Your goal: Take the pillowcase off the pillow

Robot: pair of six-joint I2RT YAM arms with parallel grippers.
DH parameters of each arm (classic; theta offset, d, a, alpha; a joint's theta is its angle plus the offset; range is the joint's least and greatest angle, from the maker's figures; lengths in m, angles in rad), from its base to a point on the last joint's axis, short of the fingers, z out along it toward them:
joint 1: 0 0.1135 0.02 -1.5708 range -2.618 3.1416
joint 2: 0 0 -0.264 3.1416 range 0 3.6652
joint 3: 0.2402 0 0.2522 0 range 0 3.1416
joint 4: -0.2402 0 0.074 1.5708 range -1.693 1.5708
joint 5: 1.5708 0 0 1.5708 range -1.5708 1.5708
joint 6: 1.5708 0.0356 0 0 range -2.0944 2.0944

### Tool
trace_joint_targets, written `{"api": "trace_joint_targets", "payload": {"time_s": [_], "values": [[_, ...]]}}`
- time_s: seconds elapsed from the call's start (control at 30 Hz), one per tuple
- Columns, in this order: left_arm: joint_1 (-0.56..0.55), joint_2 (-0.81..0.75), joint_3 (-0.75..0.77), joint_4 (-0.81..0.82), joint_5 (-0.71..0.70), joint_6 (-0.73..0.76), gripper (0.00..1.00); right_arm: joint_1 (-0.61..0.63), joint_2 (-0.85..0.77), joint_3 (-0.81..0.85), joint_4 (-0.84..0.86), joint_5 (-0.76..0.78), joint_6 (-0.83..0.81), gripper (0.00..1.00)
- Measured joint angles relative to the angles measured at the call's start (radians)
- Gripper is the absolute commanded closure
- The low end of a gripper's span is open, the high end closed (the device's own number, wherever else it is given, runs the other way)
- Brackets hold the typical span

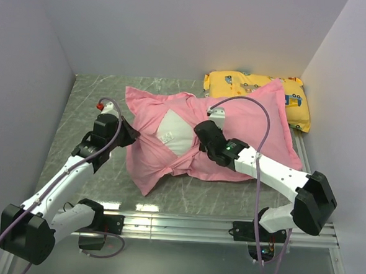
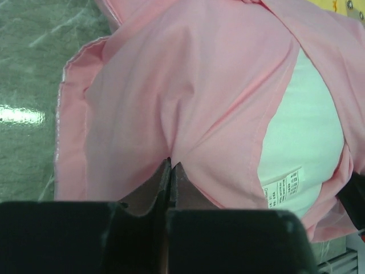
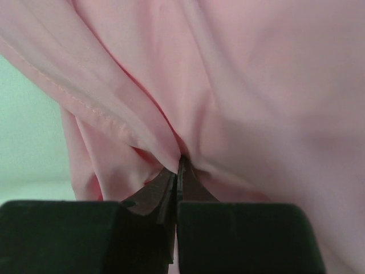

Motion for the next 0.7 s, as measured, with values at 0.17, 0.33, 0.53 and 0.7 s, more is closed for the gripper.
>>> {"api": "trace_joint_targets", "payload": {"time_s": [0.17, 0.33, 0.53, 0.7], "values": [[-0.016, 0.008, 0.038, -0.033, 0.013, 0.032, 0.45, 0.0, 0.048, -0.021, 0.072, -0.02, 0.0, 1.0], [-0.112, 0.0, 0.149, -0.084, -0.095, 0.035, 0.16, 0.0, 0.055, -0.028, 0.103, -0.021, 0.0, 1.0], [-0.354, 0.03, 0.204, -0.117, -0.295, -0.042, 0.01, 0.0, 0.073, -0.028, 0.125, -0.021, 0.0, 1.0], [-0.429, 0.148, 0.198, -0.166, -0.412, -0.137, 0.12, 0.0, 0.08, -0.027, 0.137, -0.021, 0.0, 1.0]]}}
